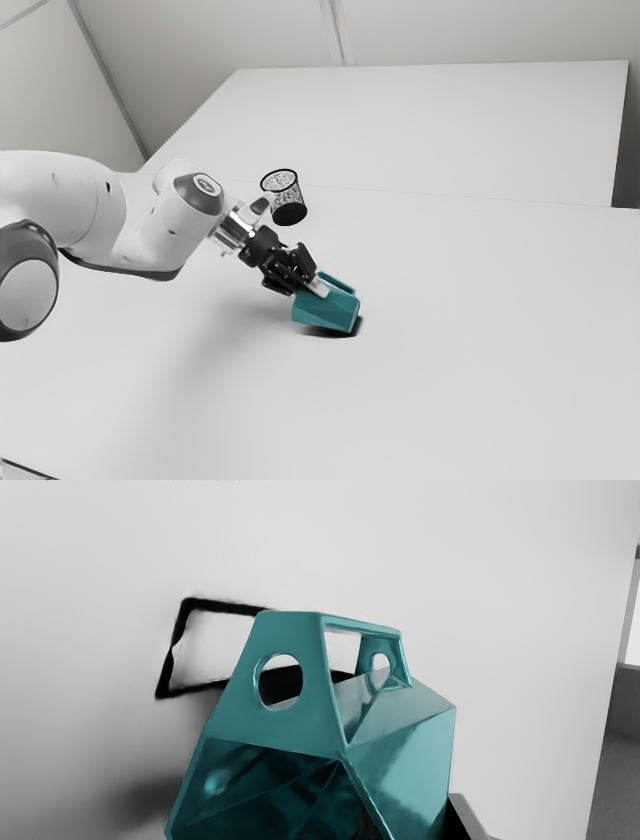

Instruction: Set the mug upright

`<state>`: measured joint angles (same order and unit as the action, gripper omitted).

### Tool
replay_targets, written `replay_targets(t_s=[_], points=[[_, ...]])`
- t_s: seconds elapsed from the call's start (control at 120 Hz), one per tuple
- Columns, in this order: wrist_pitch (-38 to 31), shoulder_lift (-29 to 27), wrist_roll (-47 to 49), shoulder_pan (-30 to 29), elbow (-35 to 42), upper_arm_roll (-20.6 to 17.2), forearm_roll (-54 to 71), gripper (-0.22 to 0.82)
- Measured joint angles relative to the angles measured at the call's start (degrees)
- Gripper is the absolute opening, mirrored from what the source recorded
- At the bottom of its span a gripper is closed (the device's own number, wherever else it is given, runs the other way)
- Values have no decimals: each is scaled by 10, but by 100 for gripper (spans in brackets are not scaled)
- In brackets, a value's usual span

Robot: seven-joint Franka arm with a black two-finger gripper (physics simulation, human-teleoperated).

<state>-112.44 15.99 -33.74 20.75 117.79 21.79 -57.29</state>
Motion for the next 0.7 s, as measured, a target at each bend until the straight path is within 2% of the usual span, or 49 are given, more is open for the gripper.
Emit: replay_targets(t_s=[0.142, 0.35, 0.458, 0.7], points=[[-1, -3, 5, 3, -1, 0, 6, -12], [-5, -20, 21, 14, 0, -1, 31, -10], [-10, -39, 36, 19, 0, -1, 61, -16], [-24, -80, 81, 31, -2, -1, 165, -17]])
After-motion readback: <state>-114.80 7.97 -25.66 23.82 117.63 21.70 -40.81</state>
